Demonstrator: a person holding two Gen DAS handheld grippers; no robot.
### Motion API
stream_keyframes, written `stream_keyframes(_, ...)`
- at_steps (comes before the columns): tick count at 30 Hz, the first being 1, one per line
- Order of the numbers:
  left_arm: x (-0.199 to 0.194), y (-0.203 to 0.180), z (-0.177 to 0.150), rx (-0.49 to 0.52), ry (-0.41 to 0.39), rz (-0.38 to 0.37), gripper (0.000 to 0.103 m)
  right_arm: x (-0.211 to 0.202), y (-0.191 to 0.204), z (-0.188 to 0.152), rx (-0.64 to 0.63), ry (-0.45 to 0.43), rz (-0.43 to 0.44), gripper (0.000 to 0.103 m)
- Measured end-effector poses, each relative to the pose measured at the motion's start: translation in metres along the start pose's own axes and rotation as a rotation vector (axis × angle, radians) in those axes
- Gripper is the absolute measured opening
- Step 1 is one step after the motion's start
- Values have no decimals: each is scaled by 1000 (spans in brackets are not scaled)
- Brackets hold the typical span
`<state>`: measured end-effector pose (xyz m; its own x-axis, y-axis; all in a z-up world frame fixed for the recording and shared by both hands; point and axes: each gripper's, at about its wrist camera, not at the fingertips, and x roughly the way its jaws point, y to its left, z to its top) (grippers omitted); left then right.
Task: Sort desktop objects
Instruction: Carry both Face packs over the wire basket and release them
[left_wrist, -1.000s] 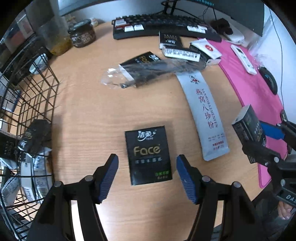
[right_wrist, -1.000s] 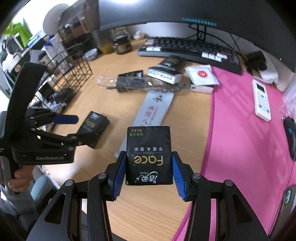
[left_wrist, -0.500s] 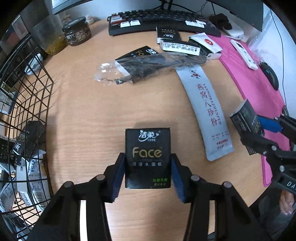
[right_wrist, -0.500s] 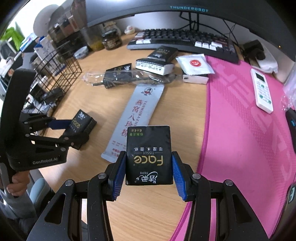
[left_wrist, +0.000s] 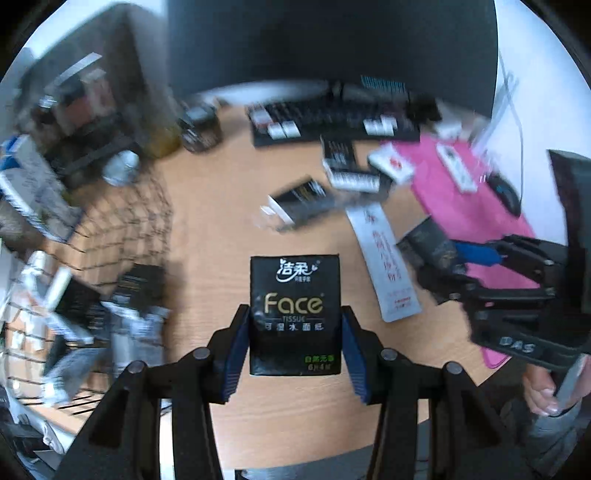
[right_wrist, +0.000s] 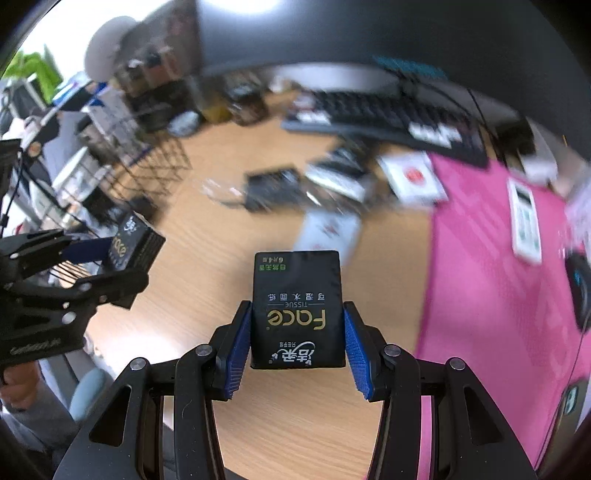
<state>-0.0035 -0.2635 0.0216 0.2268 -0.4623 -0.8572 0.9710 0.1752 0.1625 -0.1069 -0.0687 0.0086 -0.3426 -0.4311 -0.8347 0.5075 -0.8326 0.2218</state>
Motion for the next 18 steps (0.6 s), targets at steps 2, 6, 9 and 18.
stream_keyframes(2,-23,17,0,-23,-46,13,52,-6,26,18,-37,-27,38,48)
stream_keyframes(6,-61,59,-7,-87,-116,68,52,-6,93,50,-124,-58,136,48)
stream_keyframes(9,-79,97,-19,-147,-144,130,52,4,146,63,-200,-50,174,48)
stream_keyframes(18,-63,182,-55,-279,-78,196,52,45,235,70,-324,-10,157,48)
